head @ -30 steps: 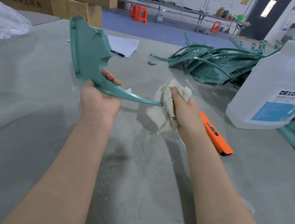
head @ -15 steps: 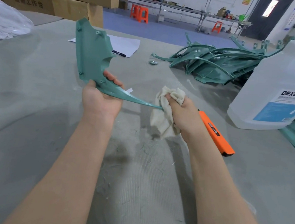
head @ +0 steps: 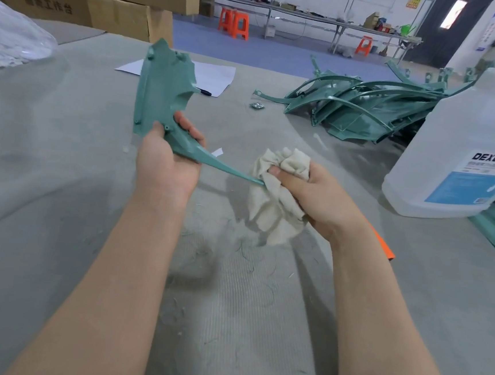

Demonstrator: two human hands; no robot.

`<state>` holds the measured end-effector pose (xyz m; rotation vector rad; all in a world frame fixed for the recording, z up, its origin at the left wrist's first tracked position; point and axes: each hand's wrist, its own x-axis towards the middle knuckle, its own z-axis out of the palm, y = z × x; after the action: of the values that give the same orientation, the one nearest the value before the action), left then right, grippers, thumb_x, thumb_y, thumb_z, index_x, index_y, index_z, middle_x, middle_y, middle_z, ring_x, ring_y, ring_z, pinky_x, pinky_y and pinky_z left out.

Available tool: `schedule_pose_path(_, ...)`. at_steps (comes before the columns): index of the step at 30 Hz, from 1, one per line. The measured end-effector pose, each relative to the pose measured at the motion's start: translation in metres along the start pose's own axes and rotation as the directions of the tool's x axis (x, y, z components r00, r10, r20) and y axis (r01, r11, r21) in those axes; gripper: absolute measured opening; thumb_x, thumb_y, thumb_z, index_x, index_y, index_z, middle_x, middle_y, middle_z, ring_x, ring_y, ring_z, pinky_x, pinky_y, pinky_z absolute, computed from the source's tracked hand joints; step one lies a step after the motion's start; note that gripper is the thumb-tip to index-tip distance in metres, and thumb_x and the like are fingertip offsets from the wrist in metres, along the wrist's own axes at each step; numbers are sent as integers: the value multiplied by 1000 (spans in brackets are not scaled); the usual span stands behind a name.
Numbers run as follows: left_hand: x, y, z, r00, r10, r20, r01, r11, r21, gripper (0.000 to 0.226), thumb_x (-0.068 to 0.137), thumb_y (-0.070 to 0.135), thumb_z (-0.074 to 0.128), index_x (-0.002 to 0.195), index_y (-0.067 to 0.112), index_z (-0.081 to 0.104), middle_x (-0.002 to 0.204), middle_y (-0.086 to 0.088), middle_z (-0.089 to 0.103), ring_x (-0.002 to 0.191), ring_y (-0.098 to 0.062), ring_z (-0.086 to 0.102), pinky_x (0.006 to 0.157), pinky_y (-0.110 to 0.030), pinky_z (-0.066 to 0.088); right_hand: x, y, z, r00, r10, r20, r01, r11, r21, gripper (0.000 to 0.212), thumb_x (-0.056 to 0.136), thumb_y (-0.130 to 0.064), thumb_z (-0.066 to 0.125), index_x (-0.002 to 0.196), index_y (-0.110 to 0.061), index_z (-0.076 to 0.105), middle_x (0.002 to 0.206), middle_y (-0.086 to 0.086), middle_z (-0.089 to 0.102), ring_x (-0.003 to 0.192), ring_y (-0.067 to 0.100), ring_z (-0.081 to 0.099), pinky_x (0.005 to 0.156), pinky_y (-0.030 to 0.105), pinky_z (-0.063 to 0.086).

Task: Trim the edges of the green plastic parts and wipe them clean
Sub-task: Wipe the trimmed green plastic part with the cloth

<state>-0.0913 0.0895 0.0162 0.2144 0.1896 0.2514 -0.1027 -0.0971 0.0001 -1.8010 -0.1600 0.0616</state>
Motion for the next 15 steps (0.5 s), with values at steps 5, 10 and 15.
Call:
schedule_pose_path(5,-6,-1,10,999,29,33,-33,992,125,25,106,19,32,101,7,53,64,-2,59,47,-8,54,45,-19,45,-3,-9,0,973,132,-189,-105,983,151,42,92,-44,62,64,-13,68,64,3,66,64,16,61,67,28,48)
schedule_pose_path(10,-13,1,14,997,77,5,-73,921,383,25,103,13,36,90,7,55,55,-1,61,42,-4,53,38,-13,36,1,-11,-16,822,236,-519,31,890,455,25,94,-47,57,84,-24,59,89,-6,70,89,15,68,80,32,56)
schedule_pose_path(15,-24,-8,15,987,-157,48,83,731,677,18,100,12,41,89,8,54,51,-3,64,39,-4,56,33,-11,32,4,-9,-18,886,225,-405,102,759,643,29,94,-49,57,94,-21,64,77,-7,74,82,13,69,80,32,58)
